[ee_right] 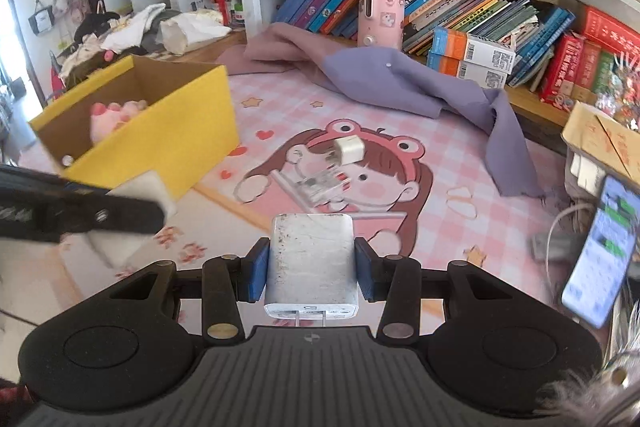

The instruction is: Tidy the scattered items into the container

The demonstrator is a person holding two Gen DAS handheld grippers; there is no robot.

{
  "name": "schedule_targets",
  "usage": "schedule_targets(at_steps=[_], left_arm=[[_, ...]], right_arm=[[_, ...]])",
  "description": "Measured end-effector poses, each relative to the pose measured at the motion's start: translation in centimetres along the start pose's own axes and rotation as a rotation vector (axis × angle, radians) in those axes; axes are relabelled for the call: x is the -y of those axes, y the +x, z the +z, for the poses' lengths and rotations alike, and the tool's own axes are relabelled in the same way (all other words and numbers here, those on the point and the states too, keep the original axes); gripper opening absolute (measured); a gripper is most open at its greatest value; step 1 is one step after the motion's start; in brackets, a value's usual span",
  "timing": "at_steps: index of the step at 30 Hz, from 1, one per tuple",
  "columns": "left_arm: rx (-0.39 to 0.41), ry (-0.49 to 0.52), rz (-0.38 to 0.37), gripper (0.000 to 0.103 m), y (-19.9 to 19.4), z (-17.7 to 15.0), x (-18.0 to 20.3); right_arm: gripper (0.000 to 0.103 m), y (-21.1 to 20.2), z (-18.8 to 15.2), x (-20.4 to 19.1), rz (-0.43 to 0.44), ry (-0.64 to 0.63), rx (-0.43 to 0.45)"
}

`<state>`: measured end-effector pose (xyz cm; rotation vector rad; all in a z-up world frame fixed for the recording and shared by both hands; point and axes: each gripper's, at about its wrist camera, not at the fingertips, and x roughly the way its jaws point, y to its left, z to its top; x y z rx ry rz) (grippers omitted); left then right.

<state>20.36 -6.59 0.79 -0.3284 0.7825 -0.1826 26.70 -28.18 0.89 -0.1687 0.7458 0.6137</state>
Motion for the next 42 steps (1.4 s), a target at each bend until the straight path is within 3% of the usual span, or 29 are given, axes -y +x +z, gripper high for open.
schedule_targets(at_steps=[21,32,42], left_arm=[[-0.01,0.016,-0.037,0.031,-9.4,-6.2,-6.9],[0.027,0.003,0.069,0.031,-14.2,-8.6,-11.7],[0.036,-0.05,0.099,0.031,-16.5,-9.8,-15.3]], right_arm=[[0.041,-4.6,-5.3,-14.2,-0.032,0.04,-0.02],[0.041,-4.1,-5.7,-21.0,0.014,-0.027,-0.029],[0.041,-2.8,-5.1,-25.7,0.059,-0.1,-0.052]])
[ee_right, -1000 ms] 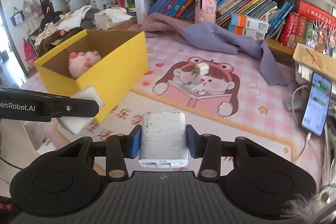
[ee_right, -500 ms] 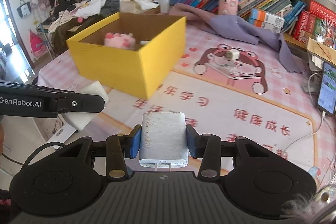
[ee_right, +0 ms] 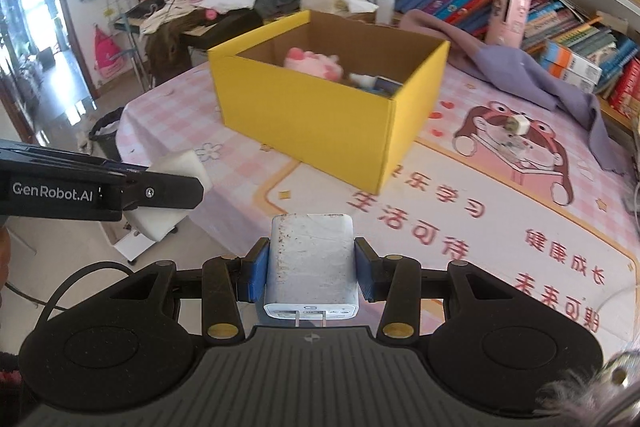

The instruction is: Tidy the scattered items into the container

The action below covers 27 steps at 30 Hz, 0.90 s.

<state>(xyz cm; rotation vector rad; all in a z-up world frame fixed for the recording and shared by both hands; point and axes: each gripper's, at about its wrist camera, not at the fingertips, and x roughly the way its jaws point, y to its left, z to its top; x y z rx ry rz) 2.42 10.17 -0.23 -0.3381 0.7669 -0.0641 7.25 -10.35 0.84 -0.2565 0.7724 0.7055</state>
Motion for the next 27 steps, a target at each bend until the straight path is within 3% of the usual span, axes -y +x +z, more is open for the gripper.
schedule_targets(at_steps=[18,27], left_arm=[[-0.028,-0.038,0.053,0.031,0.5,0.7,-3.4],[0.053,0.012,0.066,0.031,1.1,4.2,-2.1]], right_arm=[[0.041,2.9,2.6,-2.5,0.053,-0.068,-0.026],[0.041,3.2,6.0,-0.8,0.069,-0.09,0.079]])
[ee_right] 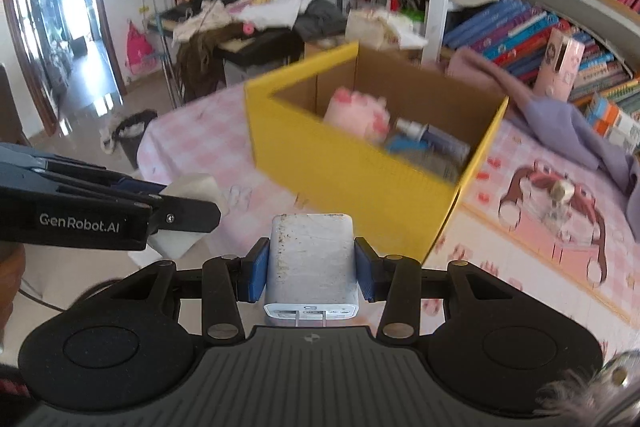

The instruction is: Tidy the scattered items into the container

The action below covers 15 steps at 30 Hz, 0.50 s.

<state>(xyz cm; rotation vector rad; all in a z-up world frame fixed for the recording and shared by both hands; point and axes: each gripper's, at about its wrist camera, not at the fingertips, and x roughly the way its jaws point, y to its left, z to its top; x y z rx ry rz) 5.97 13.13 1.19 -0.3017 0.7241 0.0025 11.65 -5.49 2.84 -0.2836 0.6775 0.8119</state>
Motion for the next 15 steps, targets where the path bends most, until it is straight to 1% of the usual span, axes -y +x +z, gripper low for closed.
schedule_targets(at_steps=[4,9,12,15], left_arm=[[0.056,0.045,0.012,0.031,0.6,2.6,1.0],[0.094,0.042,0.001,0.031,2.5,5.8,1.3],[0.103,0.034,-0.01,0.031,4.1,7.7,1.3],[0.106,0.061,-0.005,0.031,6.0,9.7,1.6]], right_arm=[[0.041,0.0,2.4,1.8,0.008,0.001,0.065],[0.041,1.0,5.6,3.8,0.004,-0.048,0.124],[0.041,2.4,7.4,5.4,-0.02,-0.079,0.135],[0.041,4.3,8.9,6.9,-0.037,-0.106,0.124]])
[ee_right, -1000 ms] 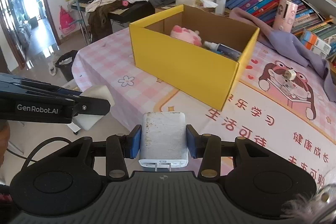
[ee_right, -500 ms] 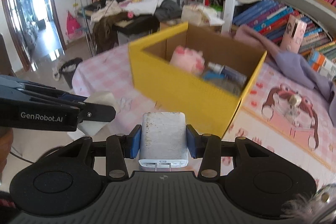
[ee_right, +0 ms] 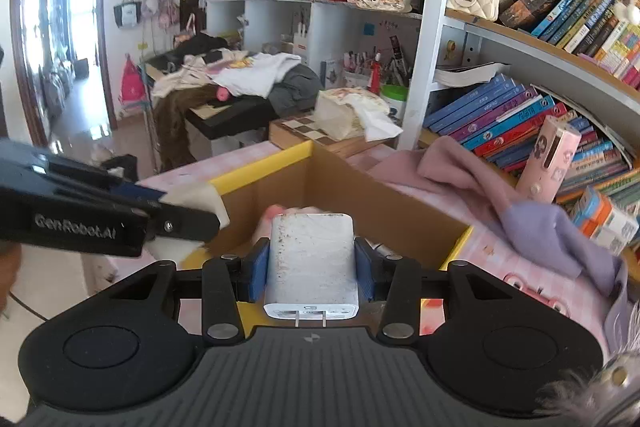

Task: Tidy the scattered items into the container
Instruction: 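Lower both chargers into the yellow box and open both tools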

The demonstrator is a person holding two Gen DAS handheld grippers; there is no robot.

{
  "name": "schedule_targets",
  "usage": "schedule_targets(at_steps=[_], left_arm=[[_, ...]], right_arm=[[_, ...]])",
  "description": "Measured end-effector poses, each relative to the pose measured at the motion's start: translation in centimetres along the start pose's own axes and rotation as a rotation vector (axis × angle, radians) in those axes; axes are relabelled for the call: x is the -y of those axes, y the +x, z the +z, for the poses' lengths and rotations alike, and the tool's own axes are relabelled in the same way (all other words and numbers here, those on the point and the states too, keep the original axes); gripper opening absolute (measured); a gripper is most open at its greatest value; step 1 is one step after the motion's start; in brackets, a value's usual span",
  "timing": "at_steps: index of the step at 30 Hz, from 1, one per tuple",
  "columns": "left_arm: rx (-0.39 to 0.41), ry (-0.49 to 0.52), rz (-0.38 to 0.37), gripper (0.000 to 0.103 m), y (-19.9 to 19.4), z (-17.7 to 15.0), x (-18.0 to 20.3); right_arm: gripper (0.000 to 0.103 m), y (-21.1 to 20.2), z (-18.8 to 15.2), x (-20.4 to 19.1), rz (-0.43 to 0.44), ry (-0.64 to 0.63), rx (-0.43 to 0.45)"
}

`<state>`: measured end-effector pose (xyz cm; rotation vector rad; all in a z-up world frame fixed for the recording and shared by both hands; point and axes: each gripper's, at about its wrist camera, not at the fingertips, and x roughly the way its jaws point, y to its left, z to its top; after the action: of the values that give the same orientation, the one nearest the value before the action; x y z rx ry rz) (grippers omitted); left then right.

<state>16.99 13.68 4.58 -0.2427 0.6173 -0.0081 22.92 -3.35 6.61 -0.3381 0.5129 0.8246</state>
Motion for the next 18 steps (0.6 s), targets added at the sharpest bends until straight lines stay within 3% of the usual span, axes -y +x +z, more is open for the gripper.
schedule_targets(at_steps=[8,18], left_arm=[[-0.055,0.076,0.011,0.031,6.7,3.8,0.9],[-0.165,0.132,0.014,0.032,14.3,6.3,1.1]], right_arm=[[0.041,6.7,-0.2,2.2,0.018,-0.098,-0.085],[0.042,13.2,-1.0,1.7,0.066,-0.307,-0.253]])
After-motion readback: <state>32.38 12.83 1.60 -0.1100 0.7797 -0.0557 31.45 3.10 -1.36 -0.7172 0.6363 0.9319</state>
